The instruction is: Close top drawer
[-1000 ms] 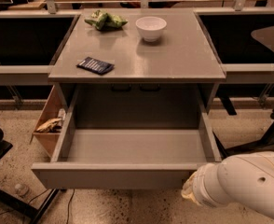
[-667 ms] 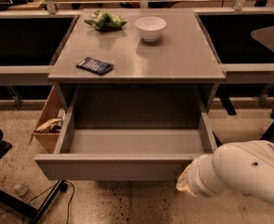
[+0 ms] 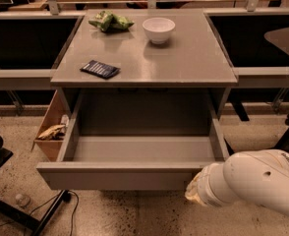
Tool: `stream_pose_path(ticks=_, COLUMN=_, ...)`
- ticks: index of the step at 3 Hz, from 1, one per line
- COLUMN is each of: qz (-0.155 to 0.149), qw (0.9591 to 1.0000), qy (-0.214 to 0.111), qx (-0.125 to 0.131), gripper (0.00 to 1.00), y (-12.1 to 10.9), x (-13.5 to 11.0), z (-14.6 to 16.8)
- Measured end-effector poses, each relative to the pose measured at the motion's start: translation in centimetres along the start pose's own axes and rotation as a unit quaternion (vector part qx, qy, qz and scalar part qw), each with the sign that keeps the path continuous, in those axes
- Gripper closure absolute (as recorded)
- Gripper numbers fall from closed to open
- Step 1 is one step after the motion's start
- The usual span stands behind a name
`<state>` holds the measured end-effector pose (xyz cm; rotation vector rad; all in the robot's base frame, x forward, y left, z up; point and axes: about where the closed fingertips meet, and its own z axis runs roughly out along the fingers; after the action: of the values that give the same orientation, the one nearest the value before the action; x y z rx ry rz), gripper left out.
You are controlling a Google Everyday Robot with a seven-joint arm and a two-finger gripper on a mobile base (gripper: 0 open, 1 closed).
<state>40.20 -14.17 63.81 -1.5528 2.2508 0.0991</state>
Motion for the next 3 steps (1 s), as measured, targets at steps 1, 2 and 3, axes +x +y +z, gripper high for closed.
stream_pose_path(ticks=1, qz=-0.021, qw=0.9995, qy=-0.022, qx=0.011, gripper=1.00, y=-2.5, x=-1.0, z=1.4)
stream_pose_path(ticks=2, qz=-0.021, qw=0.9995, qy=-0.022, qx=0.011, gripper=1.00, y=-2.4, x=-1.0, z=1.4)
stream_pose_path(ticks=3, qz=-0.039, qw=0.9987, qy=-0.031, qx=0.006, gripper=1.00, y=-5.6, x=-1.7, z=2.2)
